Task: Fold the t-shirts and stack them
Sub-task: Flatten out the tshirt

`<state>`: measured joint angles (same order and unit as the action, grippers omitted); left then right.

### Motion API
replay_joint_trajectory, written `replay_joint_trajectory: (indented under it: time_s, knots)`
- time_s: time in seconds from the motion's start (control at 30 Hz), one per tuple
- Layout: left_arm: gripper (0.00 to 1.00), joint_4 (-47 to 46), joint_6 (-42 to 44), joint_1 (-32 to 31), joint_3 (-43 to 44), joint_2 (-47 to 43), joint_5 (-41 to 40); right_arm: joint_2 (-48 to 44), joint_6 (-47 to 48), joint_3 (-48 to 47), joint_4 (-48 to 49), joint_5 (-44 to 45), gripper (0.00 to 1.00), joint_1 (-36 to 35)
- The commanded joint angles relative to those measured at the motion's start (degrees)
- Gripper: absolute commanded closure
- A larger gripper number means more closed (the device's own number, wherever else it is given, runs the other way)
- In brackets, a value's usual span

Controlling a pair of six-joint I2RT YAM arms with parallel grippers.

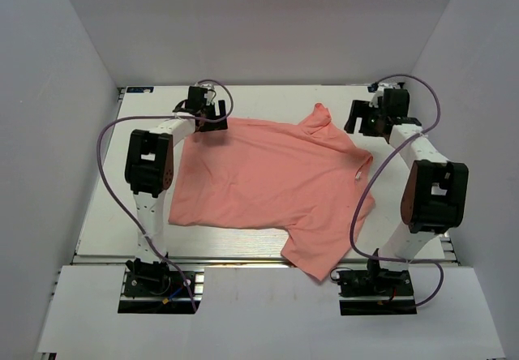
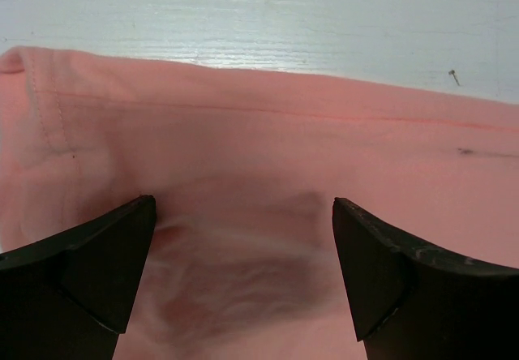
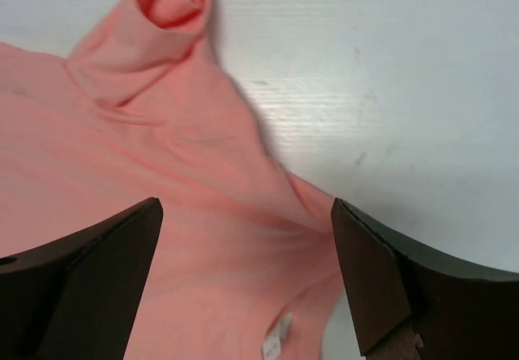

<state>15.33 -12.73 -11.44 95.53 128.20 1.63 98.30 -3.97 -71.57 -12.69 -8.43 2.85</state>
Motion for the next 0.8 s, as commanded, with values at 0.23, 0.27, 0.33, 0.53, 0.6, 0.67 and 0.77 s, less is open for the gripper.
replay_joint_trajectory:
  time_s: [0.23, 0.27, 0.33, 0.53, 0.6, 0.67, 0.77]
  knots:
    - [0.00, -2.94, 2.18, 0.98, -10.27, -11.22, -2.25, 11.37, 1.42, -8.05, -0.58, -6.51, 0.10, -7.68]
    - [0.00, -2.94, 2.18, 0.98, -10.27, -10.70, -1.55, 12.08, 1.16, -10.32, -1.02, -6.69, 0.10, -8.12]
    - [0.00, -2.41, 2.18, 0.98, -9.75, -9.91, -2.76, 15.15, -0.07, -11.39, -1.28, -6.52, 0.10, -8.82]
    - [0.00, 0.92, 3.69, 0.54, -4.30, -4.28, -5.50, 23.77, -4.82, -20.17, -2.16, 0.16, 0.10, -8.13]
    - [0.00, 2.94, 2.10, 1.25, -1.07, -0.95, -4.62, 26.92, -5.26, -25.07, -4.08, 1.39, 0.10, -7.86]
    - [0.00, 4.96, 2.10, 1.86, 1.76, 1.43, -4.62, 32.36, -5.09, -28.61, -6.20, 2.01, 0.10, -8.04]
    - [0.00, 5.59, 3.24, 1.86, 7.20, 5.56, -3.83, 39.93, -4.13, -37.49, -14.43, 0.35, 0.10, -7.69]
